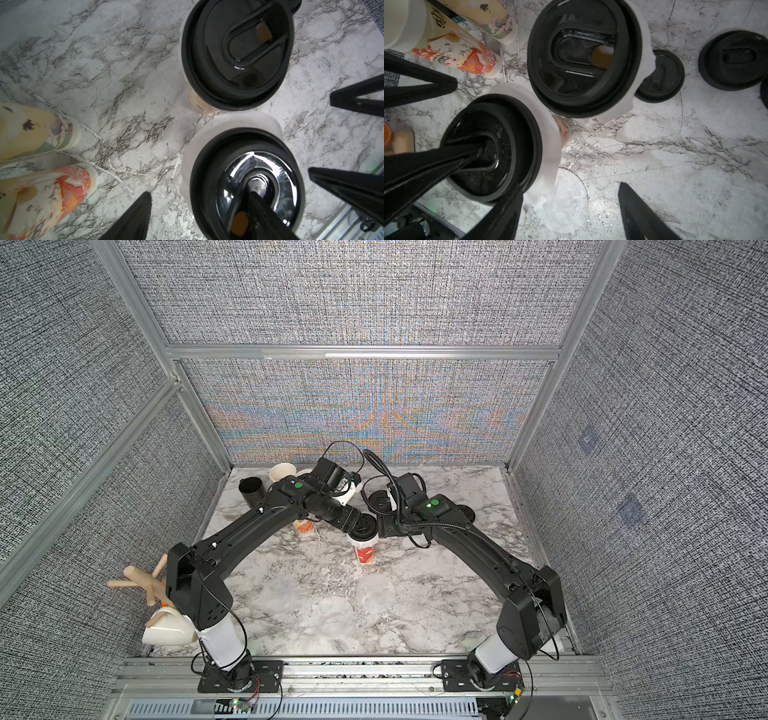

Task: Put the leak-proof paper on the milk tea cups
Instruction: Secure the cup lid on the cup.

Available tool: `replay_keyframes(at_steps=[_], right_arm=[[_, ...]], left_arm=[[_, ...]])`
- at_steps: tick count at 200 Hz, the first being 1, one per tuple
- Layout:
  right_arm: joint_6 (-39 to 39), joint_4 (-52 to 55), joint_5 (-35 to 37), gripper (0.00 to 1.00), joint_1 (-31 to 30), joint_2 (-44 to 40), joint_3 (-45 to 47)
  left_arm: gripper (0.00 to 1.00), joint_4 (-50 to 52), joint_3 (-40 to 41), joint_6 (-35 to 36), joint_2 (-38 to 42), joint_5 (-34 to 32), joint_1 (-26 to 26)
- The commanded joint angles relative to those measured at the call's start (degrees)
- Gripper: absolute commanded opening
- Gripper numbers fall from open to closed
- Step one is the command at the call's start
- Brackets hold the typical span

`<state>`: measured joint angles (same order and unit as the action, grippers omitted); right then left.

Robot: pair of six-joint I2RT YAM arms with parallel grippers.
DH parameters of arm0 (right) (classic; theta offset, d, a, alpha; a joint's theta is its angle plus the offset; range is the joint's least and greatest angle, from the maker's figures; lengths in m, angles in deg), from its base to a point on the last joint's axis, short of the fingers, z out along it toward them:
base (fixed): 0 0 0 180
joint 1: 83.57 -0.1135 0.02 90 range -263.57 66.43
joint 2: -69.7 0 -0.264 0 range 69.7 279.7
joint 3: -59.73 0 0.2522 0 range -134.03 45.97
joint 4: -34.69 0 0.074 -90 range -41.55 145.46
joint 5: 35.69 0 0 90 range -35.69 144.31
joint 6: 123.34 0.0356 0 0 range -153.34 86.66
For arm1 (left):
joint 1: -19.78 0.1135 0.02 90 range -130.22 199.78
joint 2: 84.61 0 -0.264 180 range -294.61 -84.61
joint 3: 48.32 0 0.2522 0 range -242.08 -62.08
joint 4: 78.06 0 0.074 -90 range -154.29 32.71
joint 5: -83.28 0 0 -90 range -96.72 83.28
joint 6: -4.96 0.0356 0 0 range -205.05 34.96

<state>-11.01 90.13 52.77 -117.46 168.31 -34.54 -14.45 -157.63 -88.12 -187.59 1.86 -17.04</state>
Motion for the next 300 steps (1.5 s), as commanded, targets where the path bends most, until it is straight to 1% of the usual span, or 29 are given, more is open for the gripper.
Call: replay_keyframes(at_steps=[1, 68, 145, 186, 222, 262, 300], right_arm=[[0.61, -2.38, -0.57, 0.75, -0.12, 0.60, -0.59], [0.61, -3.27, -0.56, 0.74, -0.12, 3.73, -0.36], [1.75, -3.53, 2.13, 0.72, -0.21, 3.19, 7.30], [1.32, -2.66, 3.24, 0.72, -0.30, 3.52, 8.35], [0.96, -1.61, 3.31, 0.72, -0.28, 1.96, 6.21], [0.92, -0.94, 2.60, 0.72, -0.08, -0.69, -0.41], [0.79, -1.32, -0.70, 0.72, -0.61, 0.12, -4.82]], left_arm=[[0.74, 7.11, 0.89, 1.31, -1.08, -4.51, -0.01], [0.74, 7.24, 1.48, 1.45, -0.93, -4.72, -0.01], [0.74, 6.76, 2.23, 1.40, -0.91, -4.36, 0.01], [0.74, 5.99, 3.84, 1.14, -0.38, -4.29, 0.00], [0.74, 5.35, 5.28, 0.77, -0.03, -4.16, 0.00], [0.74, 5.17, 6.05, 0.61, 0.06, -4.34, -0.01], [0.73, 5.11, 5.99, 0.61, -0.03, -4.61, 0.00]])
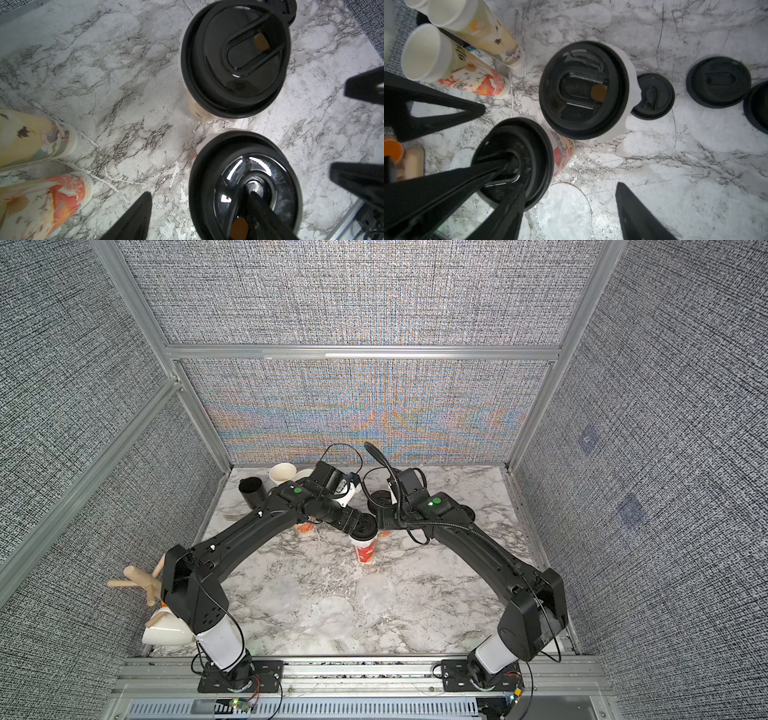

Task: Put the leak-proof paper on the milk tea cups
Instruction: Secure the cup lid on the cup.

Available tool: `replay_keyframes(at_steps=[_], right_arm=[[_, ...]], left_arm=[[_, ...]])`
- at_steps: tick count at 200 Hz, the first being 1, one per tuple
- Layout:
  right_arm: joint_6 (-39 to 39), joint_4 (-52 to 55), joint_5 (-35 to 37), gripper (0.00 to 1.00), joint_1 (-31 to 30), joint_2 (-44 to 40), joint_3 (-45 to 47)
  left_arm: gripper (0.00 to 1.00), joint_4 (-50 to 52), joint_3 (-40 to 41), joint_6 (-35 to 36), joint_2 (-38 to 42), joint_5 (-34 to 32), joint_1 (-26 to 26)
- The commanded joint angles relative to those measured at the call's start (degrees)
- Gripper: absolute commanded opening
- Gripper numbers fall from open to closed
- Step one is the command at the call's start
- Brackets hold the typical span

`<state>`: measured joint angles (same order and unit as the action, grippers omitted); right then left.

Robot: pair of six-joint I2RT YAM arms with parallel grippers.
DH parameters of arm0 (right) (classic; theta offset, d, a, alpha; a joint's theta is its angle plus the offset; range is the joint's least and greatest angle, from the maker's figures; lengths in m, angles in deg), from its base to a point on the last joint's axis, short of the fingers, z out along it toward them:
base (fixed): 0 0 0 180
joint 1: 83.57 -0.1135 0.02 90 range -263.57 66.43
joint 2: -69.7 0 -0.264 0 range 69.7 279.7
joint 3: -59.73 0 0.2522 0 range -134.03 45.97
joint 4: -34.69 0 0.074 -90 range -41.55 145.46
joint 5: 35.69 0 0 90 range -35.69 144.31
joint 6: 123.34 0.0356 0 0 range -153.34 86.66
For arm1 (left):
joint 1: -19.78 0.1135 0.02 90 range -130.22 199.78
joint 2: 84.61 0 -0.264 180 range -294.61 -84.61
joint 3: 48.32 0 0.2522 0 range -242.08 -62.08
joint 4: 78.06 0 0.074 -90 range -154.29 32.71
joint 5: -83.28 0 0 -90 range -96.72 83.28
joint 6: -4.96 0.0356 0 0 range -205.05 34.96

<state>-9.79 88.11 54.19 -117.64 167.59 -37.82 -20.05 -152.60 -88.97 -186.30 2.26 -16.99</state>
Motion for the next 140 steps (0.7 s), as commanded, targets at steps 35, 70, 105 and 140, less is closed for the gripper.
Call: replay_keyframes(at_steps=[35, 70, 105, 140], right_arm=[[0.76, -0.99, -3.87, 0.71, -1.68, 4.20, -2.34], [2.00, -1.96, -4.45, 0.68, -2.54, 7.03, -3.25], [2.71, -2.13, -3.86, 0.64, -2.85, 7.83, -1.37], [3.16, -2.26, -3.13, 0.59, -2.97, 7.13, 1.32]], left_arm=[[0.73, 10.55, 0.96, 1.55, -1.42, -4.88, -0.05], [0.73, 10.33, 1.03, 1.55, -1.49, -4.66, -0.06], [0.74, 9.81, 0.62, 1.56, -1.54, -4.06, -0.05], [0.73, 9.71, -1.80, 1.68, -1.85, -2.50, -0.05]])
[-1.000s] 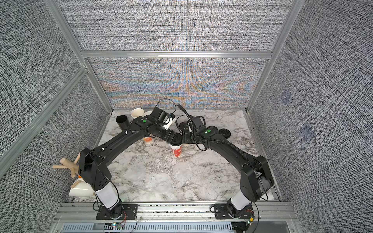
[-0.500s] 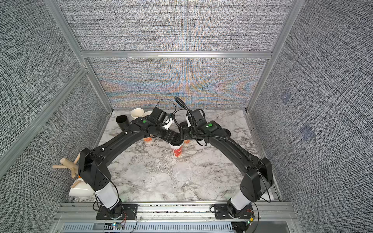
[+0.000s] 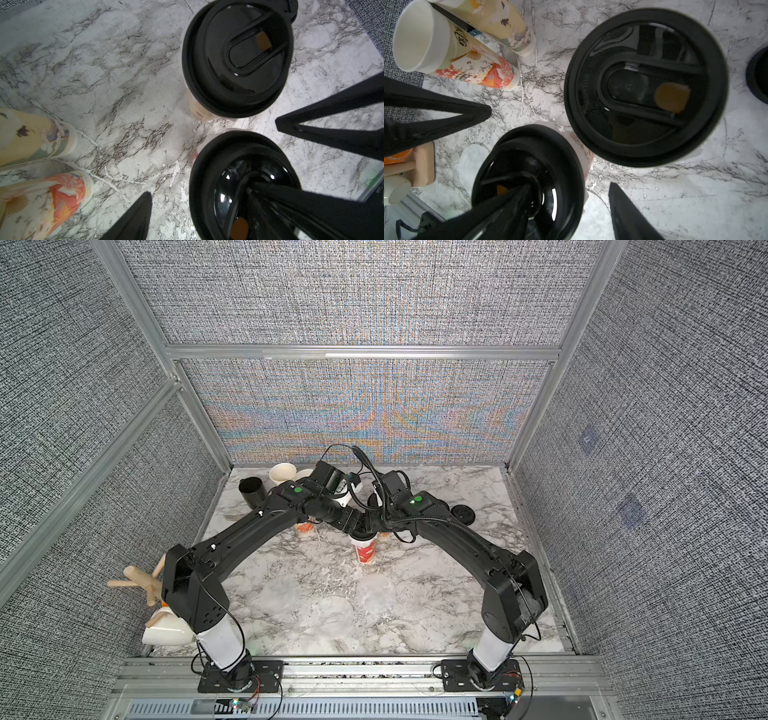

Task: Put the leak-proof paper on the milk tea cups
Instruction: Secure the cup lid on the cup.

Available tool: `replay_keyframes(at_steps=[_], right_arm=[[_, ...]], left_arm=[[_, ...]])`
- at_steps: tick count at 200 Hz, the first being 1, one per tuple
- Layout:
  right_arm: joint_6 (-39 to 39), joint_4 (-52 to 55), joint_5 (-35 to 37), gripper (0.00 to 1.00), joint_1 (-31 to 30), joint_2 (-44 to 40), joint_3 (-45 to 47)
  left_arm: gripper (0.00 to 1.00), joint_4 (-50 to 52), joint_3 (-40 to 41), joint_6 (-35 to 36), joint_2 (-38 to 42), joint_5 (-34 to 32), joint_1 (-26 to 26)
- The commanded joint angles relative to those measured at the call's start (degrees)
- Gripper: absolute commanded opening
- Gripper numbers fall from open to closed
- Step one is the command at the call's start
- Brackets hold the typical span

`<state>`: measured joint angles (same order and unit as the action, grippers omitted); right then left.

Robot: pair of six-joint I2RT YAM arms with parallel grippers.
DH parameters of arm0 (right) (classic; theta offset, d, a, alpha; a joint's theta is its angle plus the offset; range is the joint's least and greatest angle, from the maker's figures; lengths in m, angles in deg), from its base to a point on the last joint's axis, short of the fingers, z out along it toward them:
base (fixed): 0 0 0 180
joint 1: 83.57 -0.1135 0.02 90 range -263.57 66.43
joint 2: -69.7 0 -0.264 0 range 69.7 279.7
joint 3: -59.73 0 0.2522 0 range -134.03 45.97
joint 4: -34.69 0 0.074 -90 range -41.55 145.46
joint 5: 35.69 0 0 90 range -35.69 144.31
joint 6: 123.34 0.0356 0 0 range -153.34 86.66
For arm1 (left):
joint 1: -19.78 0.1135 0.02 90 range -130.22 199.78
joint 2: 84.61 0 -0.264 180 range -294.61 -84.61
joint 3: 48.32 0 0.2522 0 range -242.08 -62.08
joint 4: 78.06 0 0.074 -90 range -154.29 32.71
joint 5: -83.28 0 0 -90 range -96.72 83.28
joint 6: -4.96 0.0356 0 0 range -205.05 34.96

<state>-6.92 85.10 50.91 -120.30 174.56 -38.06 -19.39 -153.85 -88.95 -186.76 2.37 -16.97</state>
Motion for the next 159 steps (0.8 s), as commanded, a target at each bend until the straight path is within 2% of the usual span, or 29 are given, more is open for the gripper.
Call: replay_keyframes(at_steps=[1, 79, 99, 124, 159], right_arm=[[0.30, 0.73, 0.15, 0.59, -0.29, 0.16, 1.62], [0.91, 0.62, 0.85, 0.55, -0.17, -0.38, 3.36], [0.84, 0.80, 0.94, 0.55, -0.16, -0.41, 3.35], [0.74, 1.06, 1.11, 0.54, -0.14, -0.58, 3.18], [0.48, 1.41, 1.20, 0.54, -0.18, -0.60, 2.86]], left_arm=[[0.73, 9.06, -0.71, 1.64, -1.39, -2.51, -0.07], [0.74, 9.26, -7.90, -0.39, 1.58, -1.32, -0.07], [0.74, 10.22, -7.72, -2.44, 2.62, -3.20, 0.04], [0.72, 12.71, -7.51, -7.49, 3.04, -8.93, 0.02], [0.68, 12.85, -6.63, -9.96, 1.14, -9.93, 0.54]])
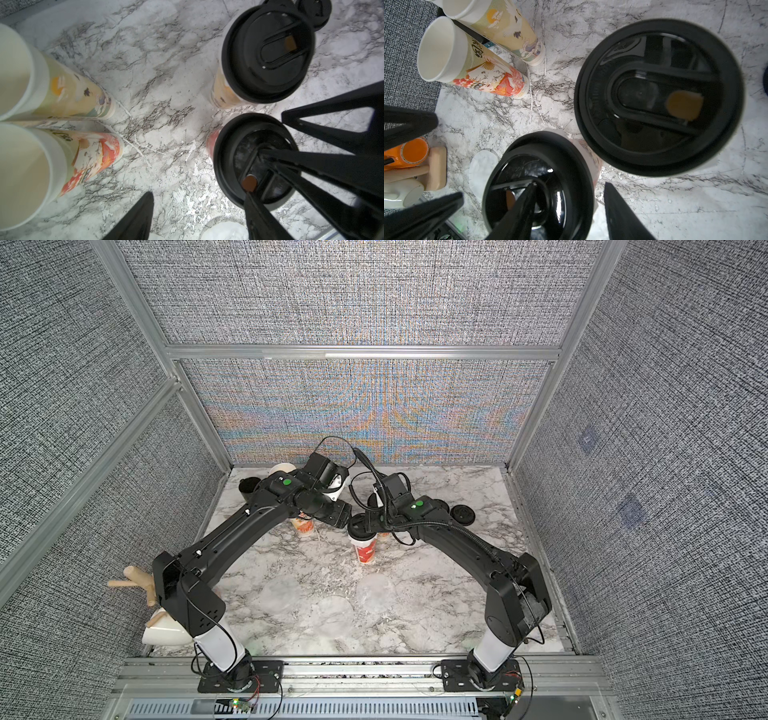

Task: Put the leak-proof paper on the milk tea cups
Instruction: Secure the cup lid on the cup.

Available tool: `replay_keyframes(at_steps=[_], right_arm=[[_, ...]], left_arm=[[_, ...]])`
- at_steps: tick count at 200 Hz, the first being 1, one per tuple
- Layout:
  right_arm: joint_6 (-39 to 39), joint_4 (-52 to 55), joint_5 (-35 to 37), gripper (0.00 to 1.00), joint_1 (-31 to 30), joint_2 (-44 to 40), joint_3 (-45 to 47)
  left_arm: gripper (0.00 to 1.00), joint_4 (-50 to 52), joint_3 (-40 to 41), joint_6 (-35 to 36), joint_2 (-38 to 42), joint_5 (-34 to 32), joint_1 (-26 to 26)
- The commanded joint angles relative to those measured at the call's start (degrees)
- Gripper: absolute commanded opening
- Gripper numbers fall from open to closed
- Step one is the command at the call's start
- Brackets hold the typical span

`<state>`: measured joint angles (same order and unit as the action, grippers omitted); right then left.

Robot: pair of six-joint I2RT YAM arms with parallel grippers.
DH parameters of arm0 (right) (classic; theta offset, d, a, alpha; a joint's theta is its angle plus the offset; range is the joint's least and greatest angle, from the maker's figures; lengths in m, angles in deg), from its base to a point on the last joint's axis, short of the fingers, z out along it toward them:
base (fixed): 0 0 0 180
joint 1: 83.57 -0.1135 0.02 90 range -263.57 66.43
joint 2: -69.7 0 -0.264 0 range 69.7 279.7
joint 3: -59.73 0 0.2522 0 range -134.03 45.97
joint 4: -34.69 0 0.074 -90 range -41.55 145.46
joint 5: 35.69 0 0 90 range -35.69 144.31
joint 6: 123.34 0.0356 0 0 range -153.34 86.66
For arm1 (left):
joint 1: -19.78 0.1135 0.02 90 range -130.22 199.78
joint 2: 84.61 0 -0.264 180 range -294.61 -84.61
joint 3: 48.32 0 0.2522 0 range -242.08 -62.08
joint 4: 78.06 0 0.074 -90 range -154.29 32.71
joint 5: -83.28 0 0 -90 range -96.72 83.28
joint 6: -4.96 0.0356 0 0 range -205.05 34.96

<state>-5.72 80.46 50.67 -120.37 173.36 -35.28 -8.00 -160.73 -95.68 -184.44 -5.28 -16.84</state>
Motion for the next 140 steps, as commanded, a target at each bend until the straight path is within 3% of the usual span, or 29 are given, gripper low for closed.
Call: replay_keyframes(at_steps=[1, 140], right_arm=[[-0.72, 6.05, 1.44, 0.54, -0.12, 0.59, 0.11], [-1.62, 6.27, 0.92, 0.53, -0.68, 1.36, -0.58]], left_arm=[[0.68, 1.41, 0.28, -3.33, -1.21, -2.21, 0.45], [0.67, -2.56, 6.09, -5.65, -2.04, 1.80, 0.59]])
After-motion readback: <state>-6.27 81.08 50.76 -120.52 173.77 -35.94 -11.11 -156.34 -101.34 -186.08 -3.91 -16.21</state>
